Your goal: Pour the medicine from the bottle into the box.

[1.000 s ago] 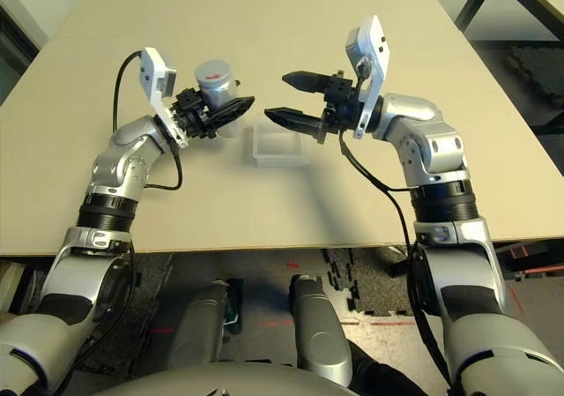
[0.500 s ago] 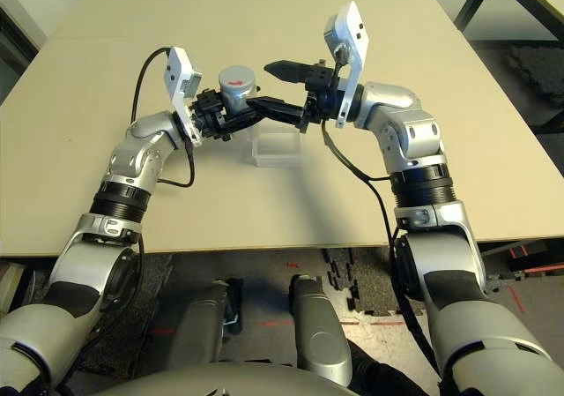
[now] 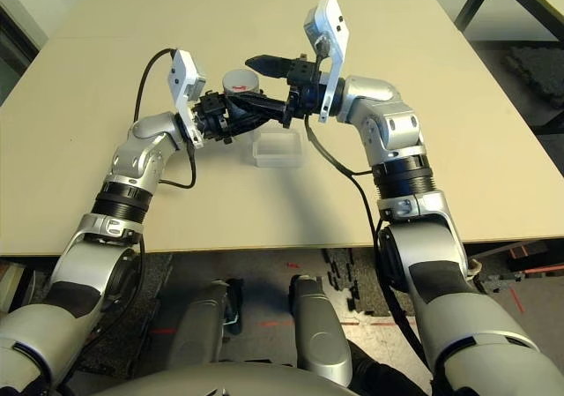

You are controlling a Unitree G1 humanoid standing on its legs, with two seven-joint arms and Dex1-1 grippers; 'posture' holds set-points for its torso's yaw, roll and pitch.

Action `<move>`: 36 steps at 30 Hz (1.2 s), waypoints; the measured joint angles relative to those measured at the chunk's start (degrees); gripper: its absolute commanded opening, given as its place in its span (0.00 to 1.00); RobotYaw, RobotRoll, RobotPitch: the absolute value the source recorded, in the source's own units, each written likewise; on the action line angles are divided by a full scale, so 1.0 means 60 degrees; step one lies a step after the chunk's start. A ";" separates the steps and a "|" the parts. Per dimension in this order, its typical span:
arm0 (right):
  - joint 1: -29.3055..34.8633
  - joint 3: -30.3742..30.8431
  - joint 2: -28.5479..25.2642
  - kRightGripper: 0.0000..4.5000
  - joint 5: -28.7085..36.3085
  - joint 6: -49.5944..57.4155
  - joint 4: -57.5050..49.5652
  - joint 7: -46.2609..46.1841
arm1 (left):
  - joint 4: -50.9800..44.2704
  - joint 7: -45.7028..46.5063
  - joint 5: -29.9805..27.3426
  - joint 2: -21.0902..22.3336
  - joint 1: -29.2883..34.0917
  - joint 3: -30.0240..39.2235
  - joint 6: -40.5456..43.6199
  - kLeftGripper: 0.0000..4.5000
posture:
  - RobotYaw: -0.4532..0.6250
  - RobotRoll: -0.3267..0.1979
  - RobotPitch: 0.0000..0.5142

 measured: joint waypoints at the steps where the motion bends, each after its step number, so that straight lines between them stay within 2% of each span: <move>1: -0.0014 0.0030 0.0014 1.00 -0.0019 -0.0015 0.0020 0.0017 | 0.0000 -0.0013 0.0003 0.0011 0.0000 0.0000 0.0000 0.57 | 0.27 0.62 0.32; 2: -0.0025 0.0051 0.0018 1.00 -0.0033 -0.0034 0.0037 0.0042 | 0.0000 -0.0019 0.0006 0.0017 0.0000 0.0000 0.0000 0.57 | 0.27 0.62 0.32; 8: -0.0056 0.0051 0.0003 0.58 -0.0157 -0.0172 0.0130 0.0088 | -0.0007 -0.0114 0.0014 0.0020 0.0008 -0.0024 -0.0027 0.57 | 0.27 0.62 0.32; 15: -0.0194 0.0046 0.0026 0.57 -0.0195 -0.0460 0.0405 0.0339 | -0.0040 -0.0129 0.0016 0.0041 0.0008 -0.0023 -0.0105 0.57 | 0.27 0.62 0.32; 26: -0.0568 -0.0053 0.0032 0.57 -0.0057 -0.1178 0.0761 0.2153 | -0.0569 -0.0934 -0.0172 0.0095 0.0069 0.0016 -0.0190 0.57 | 0.28 0.62 0.33; 36: -0.0907 0.0025 0.0278 0.57 0.0205 -0.1700 0.1155 0.2470 | -0.0968 -0.1171 -0.0479 0.0214 0.0153 0.0196 -0.0154 0.57 | 0.30 0.62 0.34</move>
